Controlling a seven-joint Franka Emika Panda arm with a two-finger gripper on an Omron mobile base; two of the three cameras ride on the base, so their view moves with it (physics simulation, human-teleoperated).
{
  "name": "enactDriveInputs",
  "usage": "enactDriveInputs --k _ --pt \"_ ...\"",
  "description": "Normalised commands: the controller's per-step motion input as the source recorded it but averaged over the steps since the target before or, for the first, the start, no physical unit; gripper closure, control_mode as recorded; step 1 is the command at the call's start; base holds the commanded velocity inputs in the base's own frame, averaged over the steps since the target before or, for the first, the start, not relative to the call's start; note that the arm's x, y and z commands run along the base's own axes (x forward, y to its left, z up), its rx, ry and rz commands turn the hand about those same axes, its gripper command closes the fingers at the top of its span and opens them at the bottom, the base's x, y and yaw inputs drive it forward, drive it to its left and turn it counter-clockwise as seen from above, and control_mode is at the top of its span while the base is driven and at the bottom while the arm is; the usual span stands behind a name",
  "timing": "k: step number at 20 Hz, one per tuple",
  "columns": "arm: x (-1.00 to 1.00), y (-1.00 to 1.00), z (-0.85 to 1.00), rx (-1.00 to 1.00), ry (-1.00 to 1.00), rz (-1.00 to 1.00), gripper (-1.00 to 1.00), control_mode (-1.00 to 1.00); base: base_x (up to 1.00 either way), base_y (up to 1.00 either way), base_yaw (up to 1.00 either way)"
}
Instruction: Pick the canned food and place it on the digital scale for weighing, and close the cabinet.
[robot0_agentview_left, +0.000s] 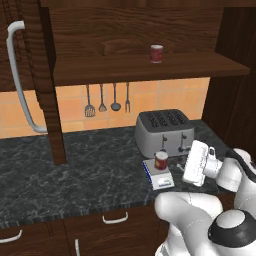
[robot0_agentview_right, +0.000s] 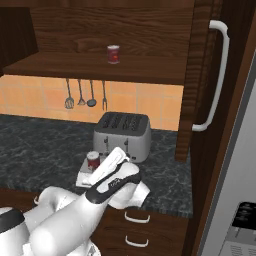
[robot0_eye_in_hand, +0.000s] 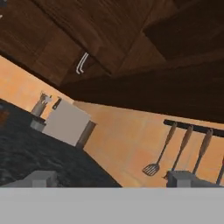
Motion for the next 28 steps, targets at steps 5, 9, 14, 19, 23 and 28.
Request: enactDriveInputs --k 5,9,14,19,23,28 --pt "-0.71 0.12 1.00 -0.10 -0.39 -0.20 -1.00 -1.00 0.00 0.00 0.00" --pt "-0.62 0.05 0.80 -0.32 -0.47 -0.40 -1.00 -1.00 0.00 0.00 0.00" --pt "-0.88 -0.05 0.85 -0.15 -0.13 -0.30 -1.00 -1.00 0.00 0.00 0.00" --pt "-0.88 -0.03 0.56 -0.13 0.00 -0.28 -1.00 -1.00 0.00 0.00 0.00" --pt "-0.87 -0.01 0.70 -0.10 0.00 -0.27 -1.00 -1.00 0.00 0.00 0.00" --pt "-0.91 -0.13 0.44 -0.15 -0.18 -0.28 -1.00 -1.00 0.00 0.00 0.00"
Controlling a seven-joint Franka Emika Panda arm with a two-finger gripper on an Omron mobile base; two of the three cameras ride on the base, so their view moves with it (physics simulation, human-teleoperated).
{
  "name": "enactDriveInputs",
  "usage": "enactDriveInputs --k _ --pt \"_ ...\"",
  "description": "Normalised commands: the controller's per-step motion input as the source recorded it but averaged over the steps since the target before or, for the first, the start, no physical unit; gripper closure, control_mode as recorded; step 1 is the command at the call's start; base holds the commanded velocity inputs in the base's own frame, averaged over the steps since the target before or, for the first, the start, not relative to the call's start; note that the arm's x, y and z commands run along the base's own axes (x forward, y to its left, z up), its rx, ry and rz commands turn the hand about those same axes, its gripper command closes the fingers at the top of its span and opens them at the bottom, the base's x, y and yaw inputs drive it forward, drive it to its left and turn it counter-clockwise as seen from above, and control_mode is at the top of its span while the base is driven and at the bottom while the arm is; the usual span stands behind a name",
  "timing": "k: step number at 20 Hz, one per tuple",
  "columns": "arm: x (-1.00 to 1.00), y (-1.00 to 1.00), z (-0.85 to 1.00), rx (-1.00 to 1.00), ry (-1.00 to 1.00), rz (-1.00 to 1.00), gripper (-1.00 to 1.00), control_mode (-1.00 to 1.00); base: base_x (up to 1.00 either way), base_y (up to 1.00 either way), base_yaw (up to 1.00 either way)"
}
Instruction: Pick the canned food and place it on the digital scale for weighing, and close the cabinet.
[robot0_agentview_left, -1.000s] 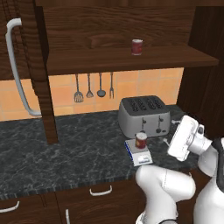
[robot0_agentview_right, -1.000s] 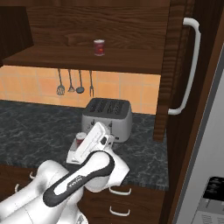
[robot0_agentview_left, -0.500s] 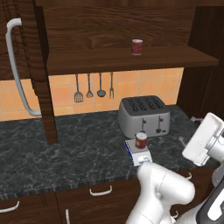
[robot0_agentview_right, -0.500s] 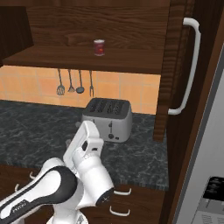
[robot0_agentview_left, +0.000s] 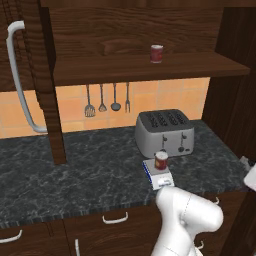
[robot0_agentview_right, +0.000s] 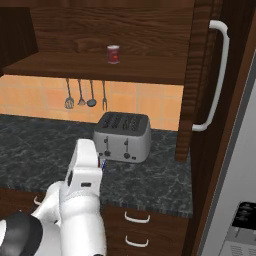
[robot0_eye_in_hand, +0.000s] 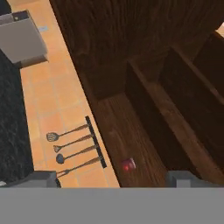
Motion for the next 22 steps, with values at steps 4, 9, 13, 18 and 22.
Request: enactDriveInputs --k 4,9,13,18,22 --pt "-0.98 -0.51 0.46 -0.12 -0.22 -0.21 -1.00 -1.00 0.00 0.00 0.00" --pt "-0.95 -0.76 0.59 -0.20 -0.19 -0.19 -1.00 -1.00 0.00 0.00 0.00" --pt "-0.94 -0.93 0.72 -0.10 -0.13 -0.25 -1.00 -1.00 0.00 0.00 0.00" --pt "-0.53 -0.97 0.96 0.01 -0.04 -0.13 -1.00 -1.00 0.00 0.00 0.00" --pt "-0.18 -0.93 0.86 0.05 -0.05 -0.01 -1.00 -1.00 0.00 0.00 0.00"
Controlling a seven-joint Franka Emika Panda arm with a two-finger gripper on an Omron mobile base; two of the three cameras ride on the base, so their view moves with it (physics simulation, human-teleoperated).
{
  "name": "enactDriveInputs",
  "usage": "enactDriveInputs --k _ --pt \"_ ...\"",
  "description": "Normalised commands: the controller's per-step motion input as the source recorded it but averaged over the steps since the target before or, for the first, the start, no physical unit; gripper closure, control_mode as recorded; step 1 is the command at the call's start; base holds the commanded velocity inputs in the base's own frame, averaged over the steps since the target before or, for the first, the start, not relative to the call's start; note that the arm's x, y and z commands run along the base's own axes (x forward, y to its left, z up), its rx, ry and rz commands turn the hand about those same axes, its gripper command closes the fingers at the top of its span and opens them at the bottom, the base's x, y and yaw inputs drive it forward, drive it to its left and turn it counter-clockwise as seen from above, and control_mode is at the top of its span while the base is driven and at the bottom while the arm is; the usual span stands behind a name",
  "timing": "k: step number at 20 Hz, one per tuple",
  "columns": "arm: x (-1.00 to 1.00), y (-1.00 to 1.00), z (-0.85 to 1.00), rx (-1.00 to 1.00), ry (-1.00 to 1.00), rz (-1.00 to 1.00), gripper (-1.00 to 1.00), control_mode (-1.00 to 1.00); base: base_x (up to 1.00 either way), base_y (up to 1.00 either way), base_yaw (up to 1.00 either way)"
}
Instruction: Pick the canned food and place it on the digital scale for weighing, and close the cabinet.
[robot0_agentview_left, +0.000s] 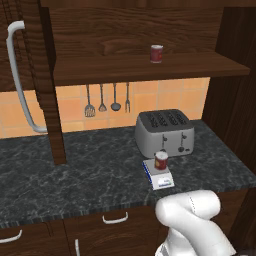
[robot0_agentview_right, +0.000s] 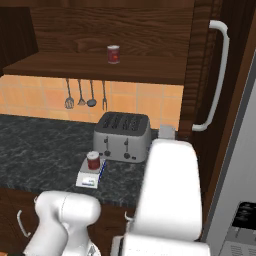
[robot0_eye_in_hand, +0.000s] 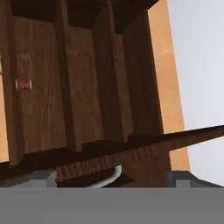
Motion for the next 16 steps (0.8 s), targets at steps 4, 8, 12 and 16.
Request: enactDriveInputs --k 4,8,12,16 --pt "0.01 -0.84 0.19 0.05 -0.12 -0.02 -1.00 -1.00 0.00 0.00 0.00" --pt "0.54 -0.14 -0.38 0.01 -0.05 -0.04 -1.00 -1.00 0.00 0.00 0.00" --pt "0.89 0.00 -0.72 0.00 0.00 -0.01 -1.00 -1.00 0.00 0.00 0.00" --pt "0.94 0.14 -0.28 0.00 0.00 -0.08 -1.00 -1.00 0.00 0.00 0.00"
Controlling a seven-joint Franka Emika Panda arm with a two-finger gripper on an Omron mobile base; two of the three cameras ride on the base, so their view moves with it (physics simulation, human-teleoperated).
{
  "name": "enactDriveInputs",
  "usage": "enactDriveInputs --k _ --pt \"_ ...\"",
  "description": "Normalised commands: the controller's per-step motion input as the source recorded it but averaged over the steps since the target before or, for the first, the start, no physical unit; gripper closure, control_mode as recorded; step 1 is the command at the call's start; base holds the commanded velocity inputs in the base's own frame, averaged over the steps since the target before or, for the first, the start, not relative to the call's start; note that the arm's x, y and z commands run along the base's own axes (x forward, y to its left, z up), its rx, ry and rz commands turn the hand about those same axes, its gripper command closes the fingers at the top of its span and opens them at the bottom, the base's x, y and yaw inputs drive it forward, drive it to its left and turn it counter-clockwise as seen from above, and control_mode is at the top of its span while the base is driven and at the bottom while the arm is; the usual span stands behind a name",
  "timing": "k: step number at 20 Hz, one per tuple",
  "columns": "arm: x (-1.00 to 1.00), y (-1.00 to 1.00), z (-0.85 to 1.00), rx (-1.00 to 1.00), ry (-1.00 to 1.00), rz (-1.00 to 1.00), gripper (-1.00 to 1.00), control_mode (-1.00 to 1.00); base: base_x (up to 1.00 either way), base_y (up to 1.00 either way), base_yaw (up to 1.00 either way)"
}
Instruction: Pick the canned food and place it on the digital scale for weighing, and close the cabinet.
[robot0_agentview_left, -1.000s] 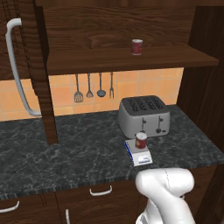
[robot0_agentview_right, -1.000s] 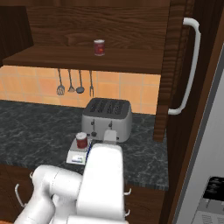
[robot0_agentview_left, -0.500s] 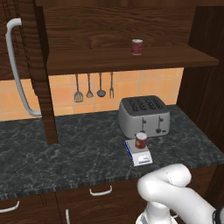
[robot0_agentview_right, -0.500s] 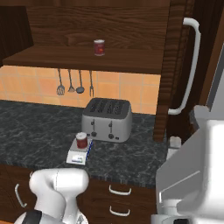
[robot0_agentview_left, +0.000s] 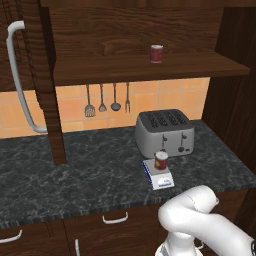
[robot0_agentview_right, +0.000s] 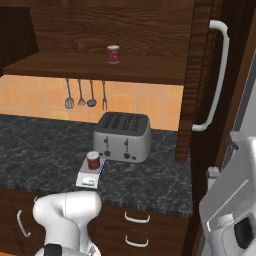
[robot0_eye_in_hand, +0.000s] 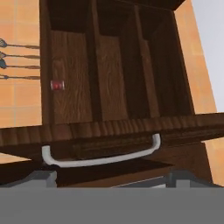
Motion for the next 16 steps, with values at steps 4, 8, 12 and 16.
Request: enactDriveInputs --k 4,8,12,16 --pt "0.76 0.46 -0.12 -0.04 0.00 -0.26 -1.00 -1.00 0.00 0.00 0.00" --pt "0.94 0.55 -0.42 -0.06 0.00 -0.30 -1.00 -1.00 0.00 0.00 0.00" --pt "0.54 -0.22 -0.20 0.00 0.01 -0.12 -1.00 -1.00 0.00 0.00 0.00" --pt "0.34 -0.14 -0.33 0.00 0.02 -0.08 -1.00 -1.00 0.00 0.00 0.00"
